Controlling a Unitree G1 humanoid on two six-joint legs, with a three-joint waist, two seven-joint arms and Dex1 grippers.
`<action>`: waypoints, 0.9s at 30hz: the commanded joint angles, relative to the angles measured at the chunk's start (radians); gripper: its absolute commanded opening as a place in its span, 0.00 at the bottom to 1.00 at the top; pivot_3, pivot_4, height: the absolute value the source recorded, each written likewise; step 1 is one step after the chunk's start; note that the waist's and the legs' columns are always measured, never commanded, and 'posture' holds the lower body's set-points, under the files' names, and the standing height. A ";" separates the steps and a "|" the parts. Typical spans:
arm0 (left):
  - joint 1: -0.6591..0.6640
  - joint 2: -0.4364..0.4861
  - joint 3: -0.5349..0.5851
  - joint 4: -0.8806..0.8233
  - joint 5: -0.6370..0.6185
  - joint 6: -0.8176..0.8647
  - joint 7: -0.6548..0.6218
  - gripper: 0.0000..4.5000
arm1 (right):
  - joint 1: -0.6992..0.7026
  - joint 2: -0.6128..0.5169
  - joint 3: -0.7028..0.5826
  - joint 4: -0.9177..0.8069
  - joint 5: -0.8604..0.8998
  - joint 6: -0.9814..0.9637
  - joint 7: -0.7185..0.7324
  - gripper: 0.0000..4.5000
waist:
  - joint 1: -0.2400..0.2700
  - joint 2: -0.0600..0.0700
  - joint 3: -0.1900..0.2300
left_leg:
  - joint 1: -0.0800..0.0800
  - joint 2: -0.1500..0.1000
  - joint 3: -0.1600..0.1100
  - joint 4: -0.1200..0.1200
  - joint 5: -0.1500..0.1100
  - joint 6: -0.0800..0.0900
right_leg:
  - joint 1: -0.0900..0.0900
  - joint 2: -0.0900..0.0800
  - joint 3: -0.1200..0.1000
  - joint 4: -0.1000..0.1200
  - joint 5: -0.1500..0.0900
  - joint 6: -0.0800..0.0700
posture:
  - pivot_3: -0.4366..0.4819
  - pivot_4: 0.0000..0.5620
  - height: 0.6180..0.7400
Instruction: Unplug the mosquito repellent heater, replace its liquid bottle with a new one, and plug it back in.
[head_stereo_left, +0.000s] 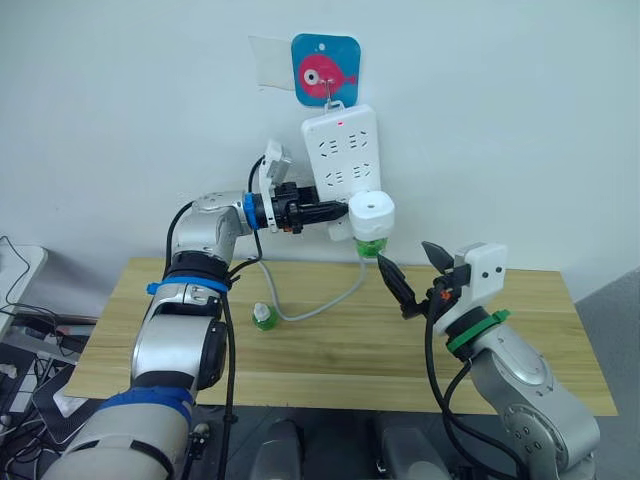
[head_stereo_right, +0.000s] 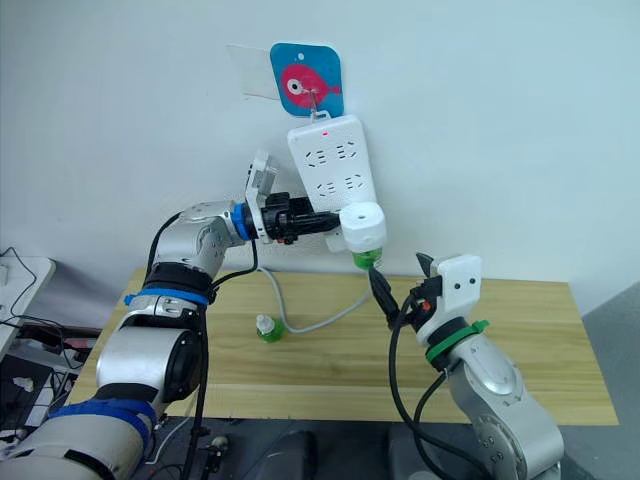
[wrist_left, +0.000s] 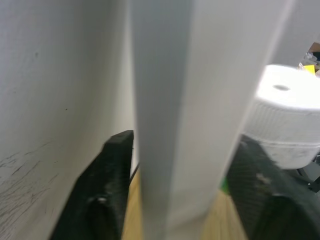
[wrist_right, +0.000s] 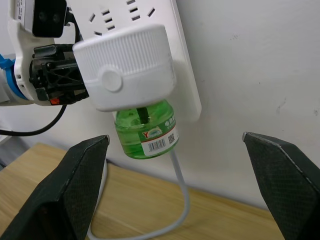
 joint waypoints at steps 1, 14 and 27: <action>0.007 0.000 0.014 -0.055 -0.023 -0.007 0.016 0.36 | -0.053 0.029 0.024 -0.055 0.021 0.019 -0.027 1.00 | -0.002 0.000 0.000 | 0.000 0.000 0.000 0.000 0.000 0.000 | 0.000 0.000 0.000 0.000 0.000 0.000 | 0.34 0.38 1.00; 0.041 -0.039 0.011 -0.099 -0.018 -0.020 0.099 0.30 | -0.270 0.102 0.099 0.012 -0.056 0.161 -0.161 1.00 | 0.000 0.000 0.001 | 0.000 -0.001 -0.001 0.000 0.001 -0.002 | 0.000 -0.001 -0.001 0.001 0.000 0.000 | 0.33 0.40 1.00; 0.080 -0.041 0.014 -0.171 -0.026 -0.008 0.137 0.30 | -0.370 0.104 0.139 0.134 -0.183 0.134 -0.174 1.00 | 0.000 0.001 0.002 | 0.000 -0.001 -0.001 0.000 0.001 -0.002 | 0.000 -0.001 -0.001 0.001 0.000 0.000 | 0.37 0.39 1.00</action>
